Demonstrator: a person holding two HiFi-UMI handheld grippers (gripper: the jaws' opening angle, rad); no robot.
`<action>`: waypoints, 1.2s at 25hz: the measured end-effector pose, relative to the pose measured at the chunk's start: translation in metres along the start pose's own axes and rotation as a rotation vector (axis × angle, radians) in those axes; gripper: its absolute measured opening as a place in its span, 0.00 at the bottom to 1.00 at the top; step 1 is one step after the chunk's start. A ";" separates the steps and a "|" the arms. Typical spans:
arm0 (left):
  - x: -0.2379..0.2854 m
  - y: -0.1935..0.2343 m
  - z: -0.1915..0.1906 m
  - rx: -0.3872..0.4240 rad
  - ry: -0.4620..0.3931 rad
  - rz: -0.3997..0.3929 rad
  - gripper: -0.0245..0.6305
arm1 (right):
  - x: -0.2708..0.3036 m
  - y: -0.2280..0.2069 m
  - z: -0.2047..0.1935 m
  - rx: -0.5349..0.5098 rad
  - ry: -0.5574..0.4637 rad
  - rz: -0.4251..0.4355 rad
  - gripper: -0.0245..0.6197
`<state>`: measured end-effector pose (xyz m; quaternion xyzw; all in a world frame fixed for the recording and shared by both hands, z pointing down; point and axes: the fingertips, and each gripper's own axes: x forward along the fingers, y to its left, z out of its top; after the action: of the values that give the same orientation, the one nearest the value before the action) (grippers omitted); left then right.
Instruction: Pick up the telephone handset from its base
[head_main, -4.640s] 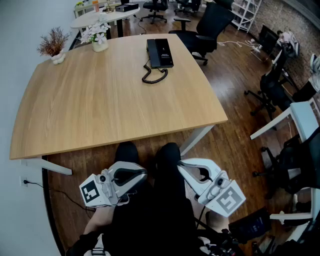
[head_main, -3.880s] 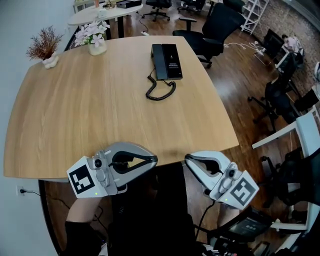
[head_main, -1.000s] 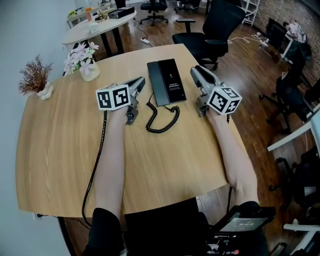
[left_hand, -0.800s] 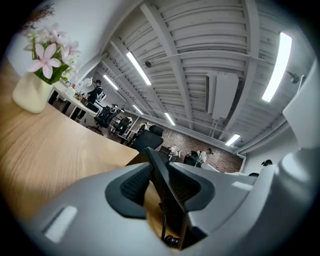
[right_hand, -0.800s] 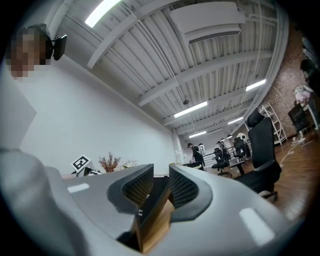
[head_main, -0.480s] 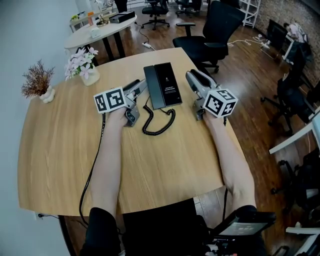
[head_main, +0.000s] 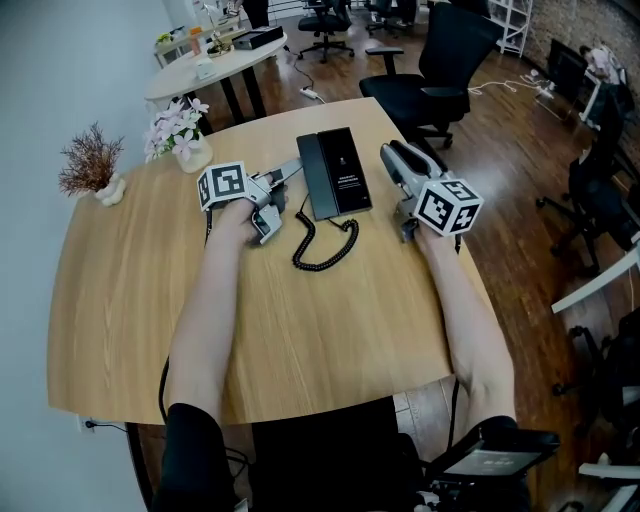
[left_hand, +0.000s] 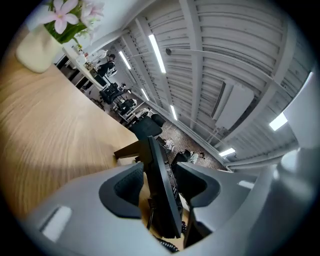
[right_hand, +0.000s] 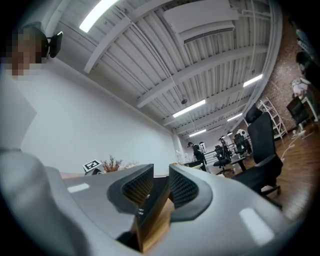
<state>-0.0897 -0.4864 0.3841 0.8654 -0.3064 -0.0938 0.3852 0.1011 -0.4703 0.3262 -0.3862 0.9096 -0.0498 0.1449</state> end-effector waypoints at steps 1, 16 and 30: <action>0.000 0.002 0.000 -0.018 0.010 0.002 0.35 | 0.000 0.000 0.000 0.001 0.001 0.001 0.18; 0.029 0.010 -0.024 0.033 0.240 0.121 0.33 | 0.001 0.001 -0.002 0.007 0.009 0.008 0.18; 0.029 -0.004 -0.025 0.002 0.202 0.020 0.20 | 0.001 0.001 -0.002 0.010 0.011 0.011 0.17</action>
<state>-0.0551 -0.4865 0.4010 0.8678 -0.2749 -0.0017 0.4140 0.0986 -0.4705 0.3275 -0.3803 0.9122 -0.0557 0.1419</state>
